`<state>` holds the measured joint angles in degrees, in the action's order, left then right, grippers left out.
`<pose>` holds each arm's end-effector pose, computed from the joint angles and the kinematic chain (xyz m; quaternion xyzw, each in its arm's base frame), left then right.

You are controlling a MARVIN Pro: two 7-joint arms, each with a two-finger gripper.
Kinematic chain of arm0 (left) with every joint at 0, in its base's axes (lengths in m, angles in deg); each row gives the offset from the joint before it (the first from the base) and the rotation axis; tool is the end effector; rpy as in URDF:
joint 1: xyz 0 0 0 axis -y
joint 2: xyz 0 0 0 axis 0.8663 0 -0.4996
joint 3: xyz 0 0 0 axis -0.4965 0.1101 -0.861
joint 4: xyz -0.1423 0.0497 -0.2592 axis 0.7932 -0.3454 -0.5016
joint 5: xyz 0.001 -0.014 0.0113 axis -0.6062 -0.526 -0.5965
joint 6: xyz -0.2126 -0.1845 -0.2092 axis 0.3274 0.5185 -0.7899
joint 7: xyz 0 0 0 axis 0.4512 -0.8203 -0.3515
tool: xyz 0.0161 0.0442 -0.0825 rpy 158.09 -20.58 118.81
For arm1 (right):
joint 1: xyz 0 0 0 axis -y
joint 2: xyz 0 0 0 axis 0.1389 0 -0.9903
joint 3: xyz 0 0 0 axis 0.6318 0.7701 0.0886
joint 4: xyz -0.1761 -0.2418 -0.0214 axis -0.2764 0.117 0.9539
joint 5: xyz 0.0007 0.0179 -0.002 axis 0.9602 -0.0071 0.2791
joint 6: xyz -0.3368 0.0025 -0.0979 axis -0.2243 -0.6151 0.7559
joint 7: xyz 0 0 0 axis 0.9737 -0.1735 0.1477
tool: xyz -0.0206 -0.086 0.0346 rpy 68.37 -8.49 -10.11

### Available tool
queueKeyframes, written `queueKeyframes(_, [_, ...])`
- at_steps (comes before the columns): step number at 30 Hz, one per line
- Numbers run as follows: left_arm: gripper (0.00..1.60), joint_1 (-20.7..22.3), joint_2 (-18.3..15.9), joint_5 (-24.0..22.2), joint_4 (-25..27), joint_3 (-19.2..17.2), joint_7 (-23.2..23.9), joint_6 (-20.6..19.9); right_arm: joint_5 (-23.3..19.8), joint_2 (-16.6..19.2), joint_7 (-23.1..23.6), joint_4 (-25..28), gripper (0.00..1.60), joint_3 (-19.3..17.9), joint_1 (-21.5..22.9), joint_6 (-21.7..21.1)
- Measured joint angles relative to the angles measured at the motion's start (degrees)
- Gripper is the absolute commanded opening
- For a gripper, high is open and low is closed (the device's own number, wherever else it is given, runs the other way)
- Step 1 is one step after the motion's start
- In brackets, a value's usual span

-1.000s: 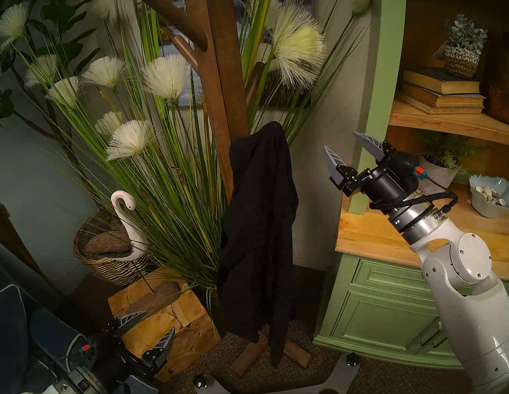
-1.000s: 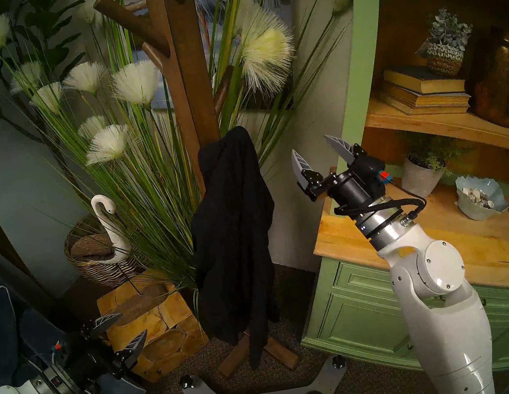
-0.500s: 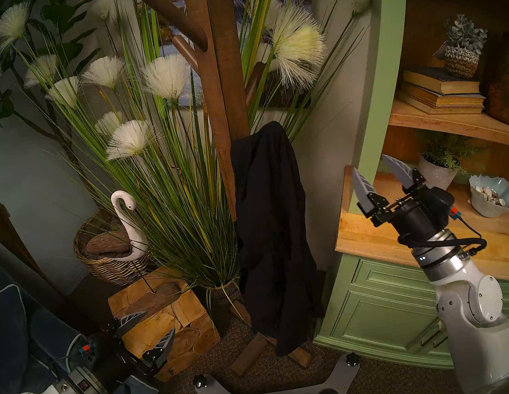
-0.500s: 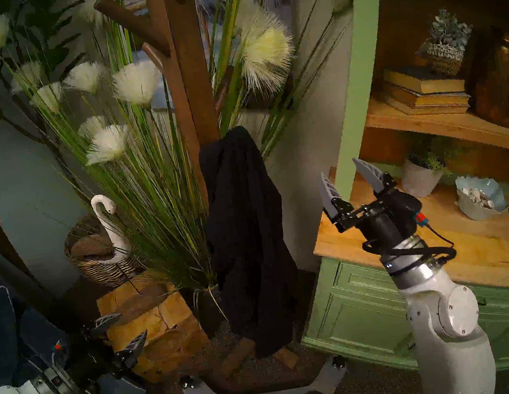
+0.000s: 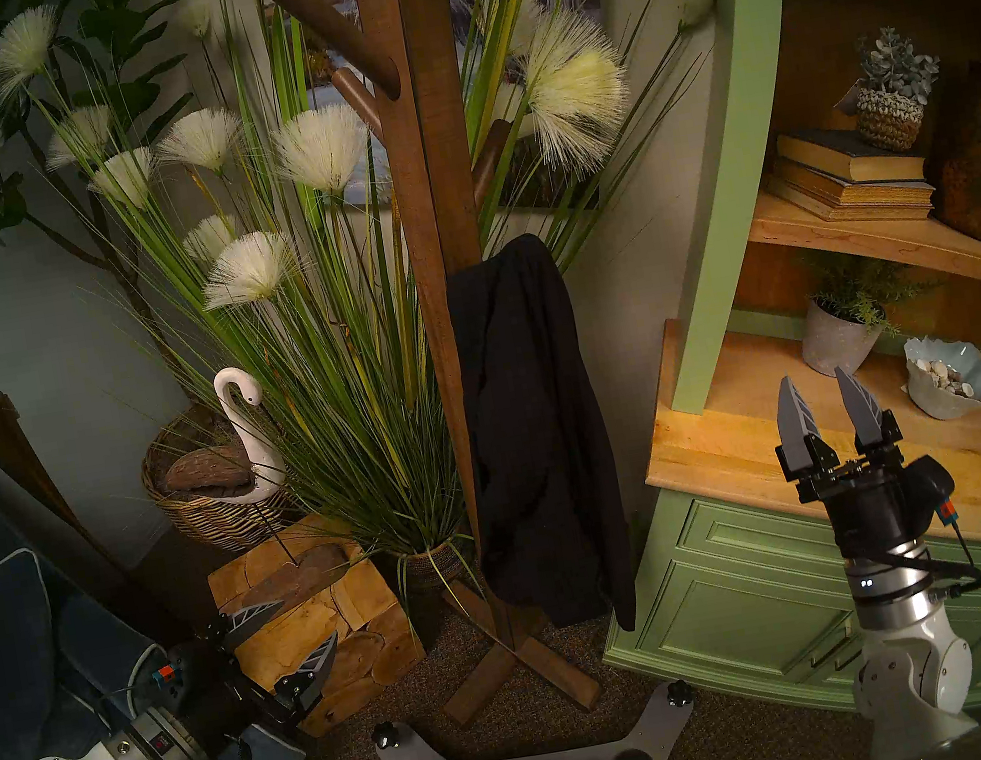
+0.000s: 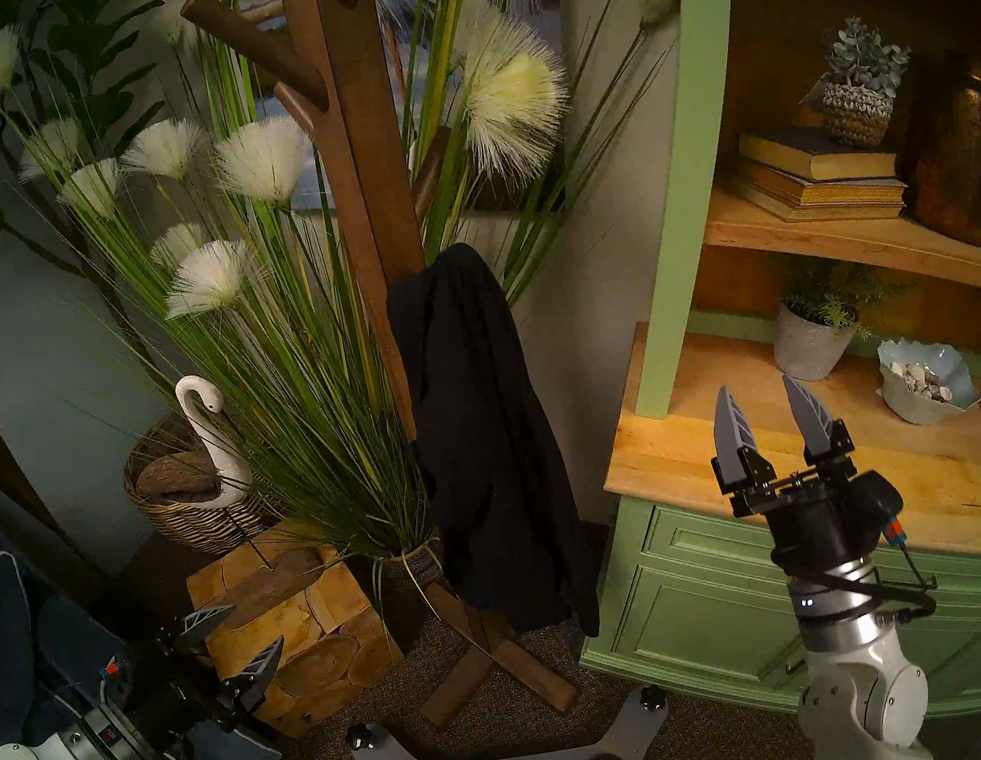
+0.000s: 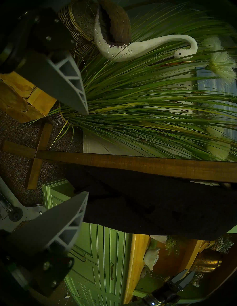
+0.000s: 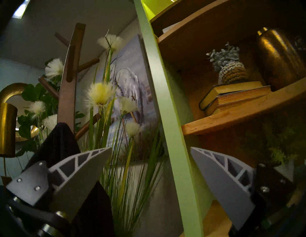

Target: Pick up jacket and place on coat hanger

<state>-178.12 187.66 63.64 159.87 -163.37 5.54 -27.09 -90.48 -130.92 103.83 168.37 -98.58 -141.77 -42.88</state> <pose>0.1576 0.1757 -0.3026 0.7774 -0.2003 0.5692 0.1776 0.2011 -0.1008 -0.2839 -0.4770 0.0445 -0.8642 0.1537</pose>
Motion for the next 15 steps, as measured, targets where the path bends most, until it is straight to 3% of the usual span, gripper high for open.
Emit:
queueKeyframes(7, [1.60, -0.02, 0.02, -0.13, 0.06, -0.01, 0.00, 0.00, -8.40, -0.37, 7.52, -1.79, 1.60, 4.20, -3.60, 1.91])
queueKeyframes(15, [1.60, -0.03, 0.04, -0.21, 0.09, -0.02, 0.00, 0.00, -15.79, 1.68, 14.00, -4.90, 1.60, 4.75, -4.60, 0.20])
